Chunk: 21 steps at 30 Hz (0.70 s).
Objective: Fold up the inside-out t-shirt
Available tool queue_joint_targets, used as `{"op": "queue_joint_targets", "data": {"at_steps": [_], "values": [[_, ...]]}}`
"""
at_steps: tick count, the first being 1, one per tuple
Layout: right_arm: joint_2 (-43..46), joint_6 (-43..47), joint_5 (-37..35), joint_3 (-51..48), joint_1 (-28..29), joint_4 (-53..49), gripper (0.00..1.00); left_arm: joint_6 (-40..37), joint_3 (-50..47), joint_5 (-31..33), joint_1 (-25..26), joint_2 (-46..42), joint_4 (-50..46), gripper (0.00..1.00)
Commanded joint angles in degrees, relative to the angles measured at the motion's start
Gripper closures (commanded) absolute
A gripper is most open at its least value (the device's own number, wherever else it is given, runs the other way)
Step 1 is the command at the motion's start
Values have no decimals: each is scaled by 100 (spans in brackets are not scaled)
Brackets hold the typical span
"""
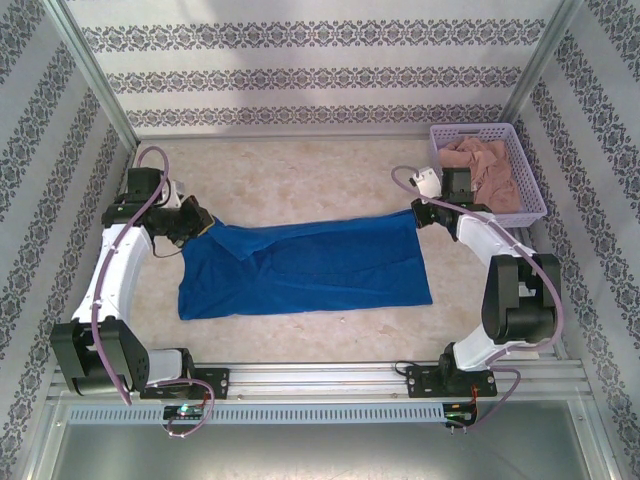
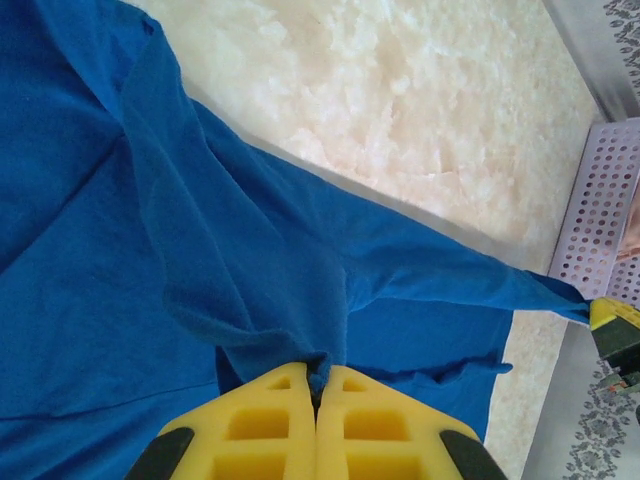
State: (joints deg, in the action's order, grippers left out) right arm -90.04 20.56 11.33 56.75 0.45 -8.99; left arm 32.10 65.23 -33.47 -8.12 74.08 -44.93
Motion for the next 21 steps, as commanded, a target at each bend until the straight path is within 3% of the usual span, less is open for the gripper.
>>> {"op": "queue_joint_targets", "data": {"at_steps": [1,10,21], "values": [[202,-170,-483,-105,219,-370,93,-279,153,-45,-109,-122,-424,100],[360,-410,-1083,-474,651,-530,93,-458,171,-50,-251,-303,-711,100],[302,-403,-1368,-542,737,-588,93,-474,-254,-11,-251,-702,-940,100]]}}
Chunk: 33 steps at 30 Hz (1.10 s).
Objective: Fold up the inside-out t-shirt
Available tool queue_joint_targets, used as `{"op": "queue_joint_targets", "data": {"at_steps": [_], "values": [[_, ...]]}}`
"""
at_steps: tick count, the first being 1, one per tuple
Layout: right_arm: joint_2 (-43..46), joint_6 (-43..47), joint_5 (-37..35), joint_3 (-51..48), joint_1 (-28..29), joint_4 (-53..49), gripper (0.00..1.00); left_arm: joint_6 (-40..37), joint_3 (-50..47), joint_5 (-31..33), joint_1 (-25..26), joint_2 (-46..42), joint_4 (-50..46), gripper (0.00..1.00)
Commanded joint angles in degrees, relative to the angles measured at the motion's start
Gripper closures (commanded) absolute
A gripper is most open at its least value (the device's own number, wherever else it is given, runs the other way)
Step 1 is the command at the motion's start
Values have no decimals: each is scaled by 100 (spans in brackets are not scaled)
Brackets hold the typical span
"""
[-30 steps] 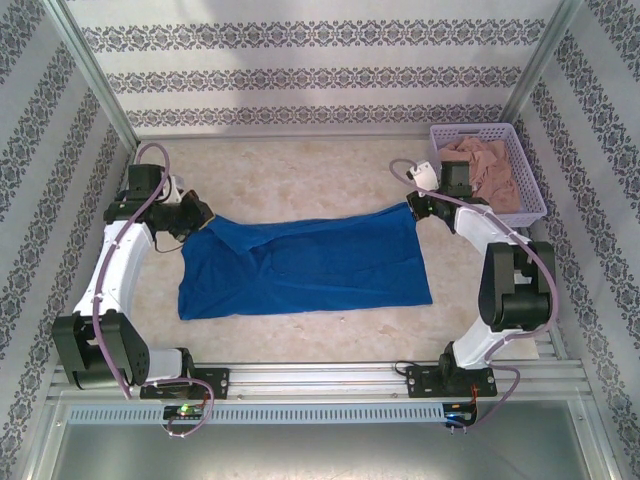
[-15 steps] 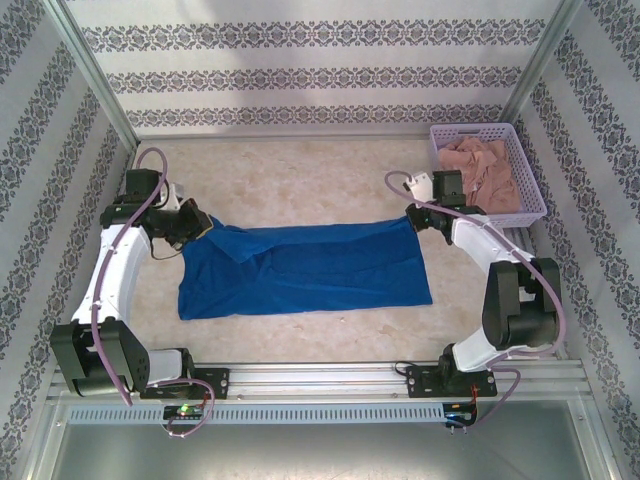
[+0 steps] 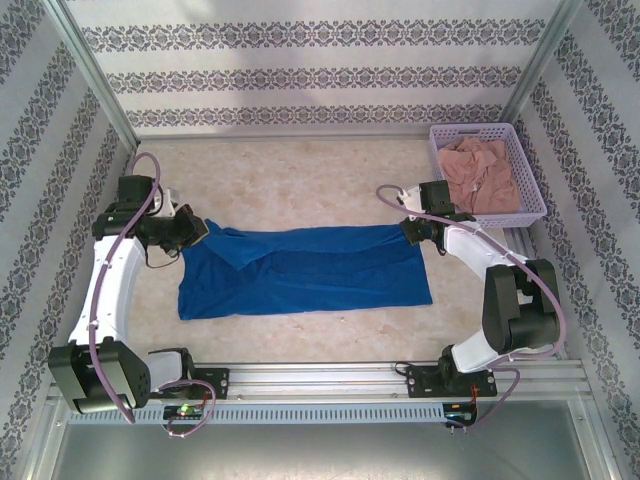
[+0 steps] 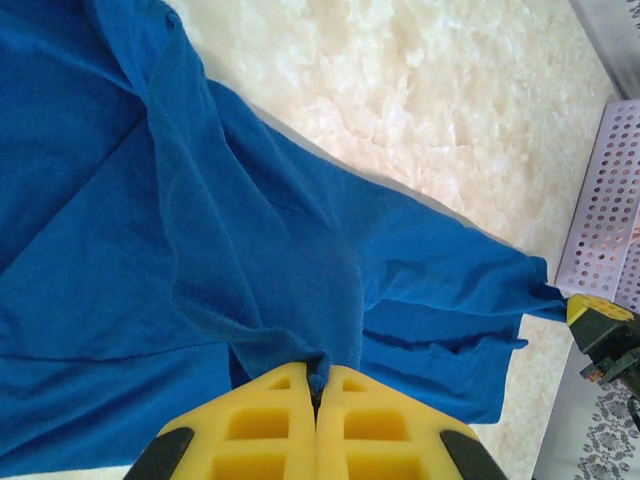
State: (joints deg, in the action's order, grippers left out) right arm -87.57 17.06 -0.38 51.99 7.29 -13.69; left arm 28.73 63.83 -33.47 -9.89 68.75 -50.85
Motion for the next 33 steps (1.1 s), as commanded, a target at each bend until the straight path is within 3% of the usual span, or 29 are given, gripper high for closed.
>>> {"op": "queue_joint_targets", "data": {"at_steps": [1,14,20,26,29,33], "values": [[56,-54,-218,-74,62,-137,93,-138,-156,6,-79,-200,-347,100],[-128,-320,-578,-268,322,-289,90,-219,-782,163,-74,-187,-140,100],[-186,-673,-1094,-314,433,-443,76,-262,-1004,240,-74,-155,-26,100],[477,-962,-1376,-604,539,-344,60,-275,-1055,251,-74,-117,52,100],[626,-1139,-1149,-595,551,-211,56,-292,-1071,268,-76,-80,96,100],[71,-1698,-720,87,576,-663,55,-279,-1065,227,-75,-33,133,100]]}}
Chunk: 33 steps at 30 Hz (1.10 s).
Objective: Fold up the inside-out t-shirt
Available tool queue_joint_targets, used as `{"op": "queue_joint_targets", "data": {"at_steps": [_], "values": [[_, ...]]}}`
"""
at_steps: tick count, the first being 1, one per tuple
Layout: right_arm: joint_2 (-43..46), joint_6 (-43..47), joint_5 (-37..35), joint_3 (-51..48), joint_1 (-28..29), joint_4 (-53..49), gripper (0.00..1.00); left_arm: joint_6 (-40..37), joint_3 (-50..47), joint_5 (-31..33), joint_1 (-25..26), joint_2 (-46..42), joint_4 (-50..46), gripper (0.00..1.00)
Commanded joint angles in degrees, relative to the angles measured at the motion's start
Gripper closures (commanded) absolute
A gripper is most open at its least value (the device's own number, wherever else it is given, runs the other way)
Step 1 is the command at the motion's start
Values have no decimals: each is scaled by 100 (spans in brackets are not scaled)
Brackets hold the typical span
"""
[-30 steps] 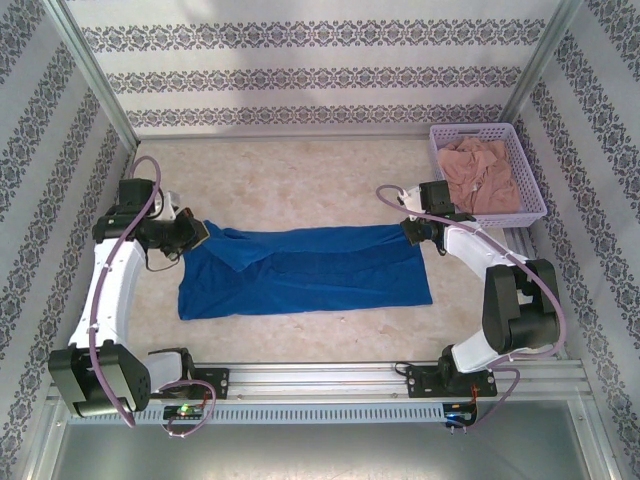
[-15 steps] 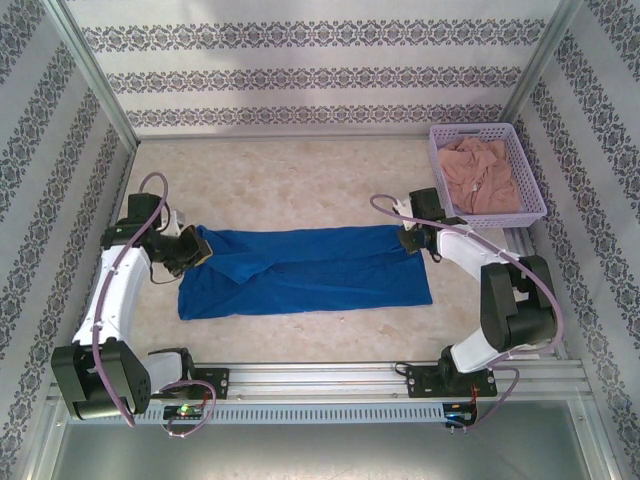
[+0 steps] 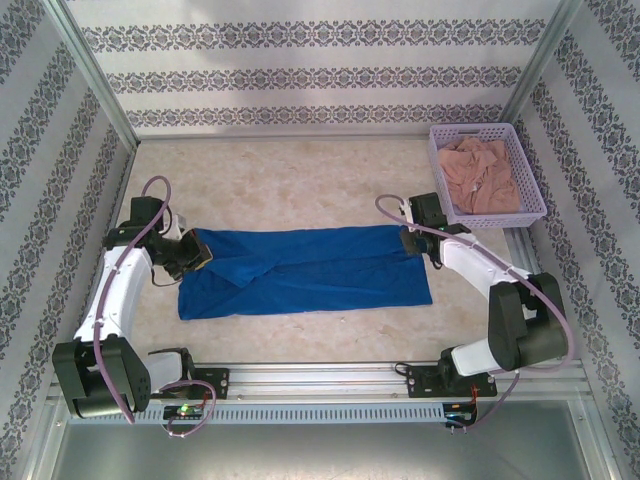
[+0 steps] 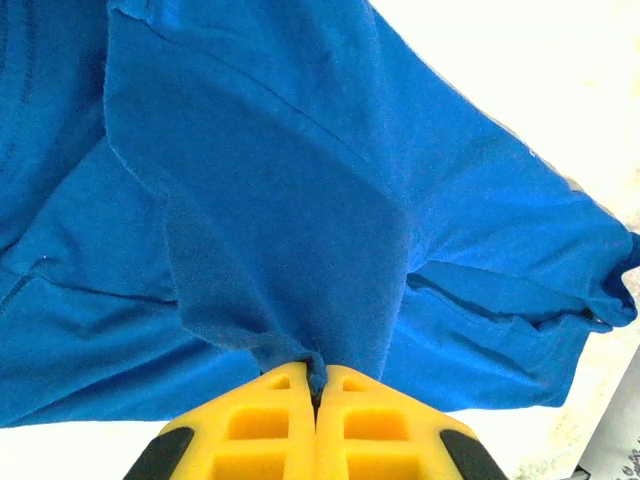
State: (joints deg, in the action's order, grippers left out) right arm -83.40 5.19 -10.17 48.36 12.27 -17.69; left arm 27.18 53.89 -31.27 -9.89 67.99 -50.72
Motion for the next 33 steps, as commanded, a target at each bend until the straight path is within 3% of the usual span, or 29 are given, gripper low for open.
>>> {"op": "queue_joint_targets", "data": {"at_steps": [1,7,10,13,18,22,27,33], "values": [[-568,-637,247,616,88,-481,55,-119,-67,7,-74,40,112,100],[-1444,-982,129,1162,99,-1525,57,-169,-81,12,-74,-29,-42,100],[-1434,-1020,146,1257,217,-1669,57,-170,-165,-44,-74,-29,-72,100],[-1113,-866,378,1310,688,-1473,57,-163,-234,-63,-74,-22,-27,100],[-447,-581,1454,1045,2092,-219,56,-114,-210,-59,-74,-40,21,100],[-688,-970,2098,940,3206,1349,56,-116,-192,-55,-74,4,20,100],[-1838,-1134,1874,1418,4251,2662,56,-129,-157,-78,-74,-13,26,100],[-2922,-695,1386,2122,4977,3165,56,-159,-142,-134,-76,-5,49,100]]}}
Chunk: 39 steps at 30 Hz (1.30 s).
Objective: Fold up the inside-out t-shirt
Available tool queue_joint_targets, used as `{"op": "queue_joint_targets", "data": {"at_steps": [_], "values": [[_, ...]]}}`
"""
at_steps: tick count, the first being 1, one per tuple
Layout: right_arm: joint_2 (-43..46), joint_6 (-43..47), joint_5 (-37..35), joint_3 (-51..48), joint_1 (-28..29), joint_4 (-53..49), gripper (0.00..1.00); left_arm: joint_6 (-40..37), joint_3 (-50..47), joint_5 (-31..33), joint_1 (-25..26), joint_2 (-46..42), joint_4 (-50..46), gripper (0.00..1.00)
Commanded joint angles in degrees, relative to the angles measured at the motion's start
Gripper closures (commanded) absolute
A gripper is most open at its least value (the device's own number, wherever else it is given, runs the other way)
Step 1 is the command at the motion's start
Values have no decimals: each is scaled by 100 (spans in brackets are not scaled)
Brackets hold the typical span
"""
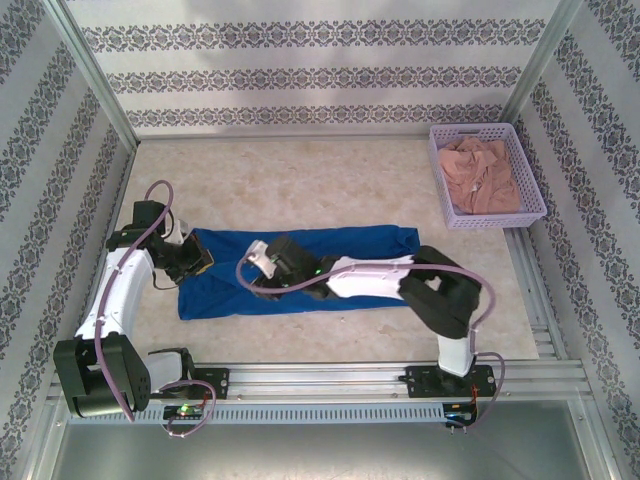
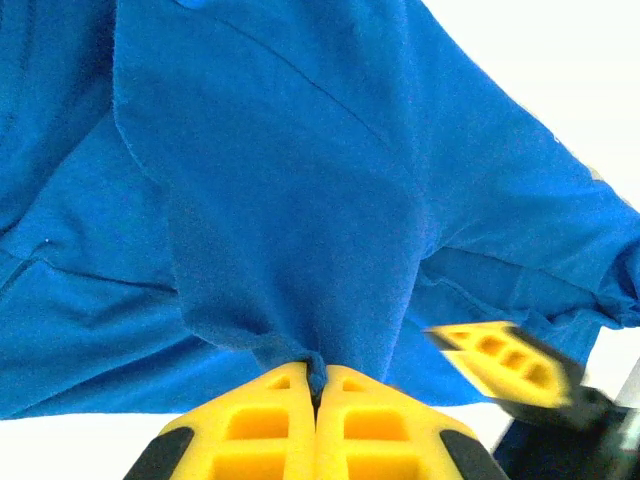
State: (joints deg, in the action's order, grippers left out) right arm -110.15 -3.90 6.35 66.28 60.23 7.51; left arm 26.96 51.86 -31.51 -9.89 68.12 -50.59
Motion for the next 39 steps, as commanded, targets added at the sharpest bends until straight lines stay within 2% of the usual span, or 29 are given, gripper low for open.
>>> {"op": "queue_joint_targets", "data": {"at_steps": [1,8,13,17,23,26,39], "values": [[-382,265,-295,428,235,642,55,-138,75,-101,-79,-17,35,100],[-1007,435,-648,914,355,392,56,-189,140,-150,-74,29,40,100],[-1231,510,-968,1018,349,276,60,-182,154,-178,-74,35,51,100],[-1306,540,-1059,1028,358,273,69,-191,151,-146,-75,36,47,100],[-1062,509,-1359,773,353,516,93,-187,111,-146,-74,44,57,100],[-848,468,-1251,555,348,707,100,-188,114,-127,-74,44,58,100],[131,33,-234,-251,181,941,100,-173,21,-77,-74,5,64,100]]}}
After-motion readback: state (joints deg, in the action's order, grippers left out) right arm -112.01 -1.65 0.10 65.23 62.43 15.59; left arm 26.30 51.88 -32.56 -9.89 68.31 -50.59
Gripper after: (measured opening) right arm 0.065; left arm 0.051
